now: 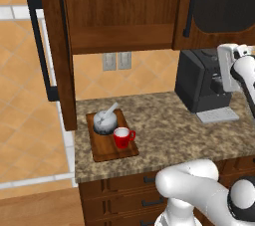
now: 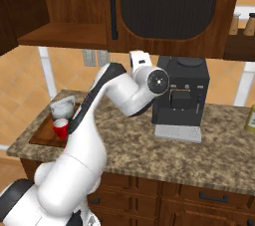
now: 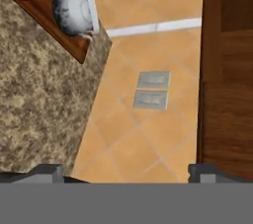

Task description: Pick the kettle from the counter and place it on the tray. Then pick the mug from the cabinet and place it on the tray. Then close the cabinet doors.

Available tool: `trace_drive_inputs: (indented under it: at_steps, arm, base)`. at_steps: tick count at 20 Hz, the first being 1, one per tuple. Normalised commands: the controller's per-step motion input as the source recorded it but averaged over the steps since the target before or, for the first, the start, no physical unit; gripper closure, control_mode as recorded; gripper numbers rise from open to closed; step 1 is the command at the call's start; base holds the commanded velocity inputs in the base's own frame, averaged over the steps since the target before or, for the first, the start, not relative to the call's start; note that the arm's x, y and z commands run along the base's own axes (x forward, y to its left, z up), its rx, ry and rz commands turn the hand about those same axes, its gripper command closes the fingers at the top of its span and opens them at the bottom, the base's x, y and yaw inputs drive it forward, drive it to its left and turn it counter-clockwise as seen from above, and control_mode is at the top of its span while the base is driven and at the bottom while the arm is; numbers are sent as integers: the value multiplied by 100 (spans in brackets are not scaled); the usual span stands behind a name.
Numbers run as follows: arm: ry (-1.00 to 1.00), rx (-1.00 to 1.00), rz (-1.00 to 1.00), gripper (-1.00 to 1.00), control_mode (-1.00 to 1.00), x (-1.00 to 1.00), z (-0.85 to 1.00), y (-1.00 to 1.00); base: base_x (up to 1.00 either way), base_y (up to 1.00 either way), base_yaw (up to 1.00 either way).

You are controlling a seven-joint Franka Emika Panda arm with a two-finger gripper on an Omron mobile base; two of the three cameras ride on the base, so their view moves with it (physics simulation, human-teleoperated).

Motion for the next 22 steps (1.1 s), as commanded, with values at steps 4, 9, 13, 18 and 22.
trace_drive_inputs:
  at_steps: [4, 9, 13, 18, 22]
  arm:
    - [-2, 0, 0, -100, -100, -22, 0, 0]
    - [-9, -3, 0, -100, -100, -40, -4, 7]
    - [-20, -15, -2, -100, -100, -72, 2, 50]
    - [-11, -23, -11, -100, -100, -51, 1, 80]
    - [-5, -24, -15, -100, -100, -53, 1, 73]
  base:
    - [0, 0, 0]
    - [0, 0, 0]
    - [0, 0, 0]
    - [0, 0, 0]
    - [0, 0, 0]
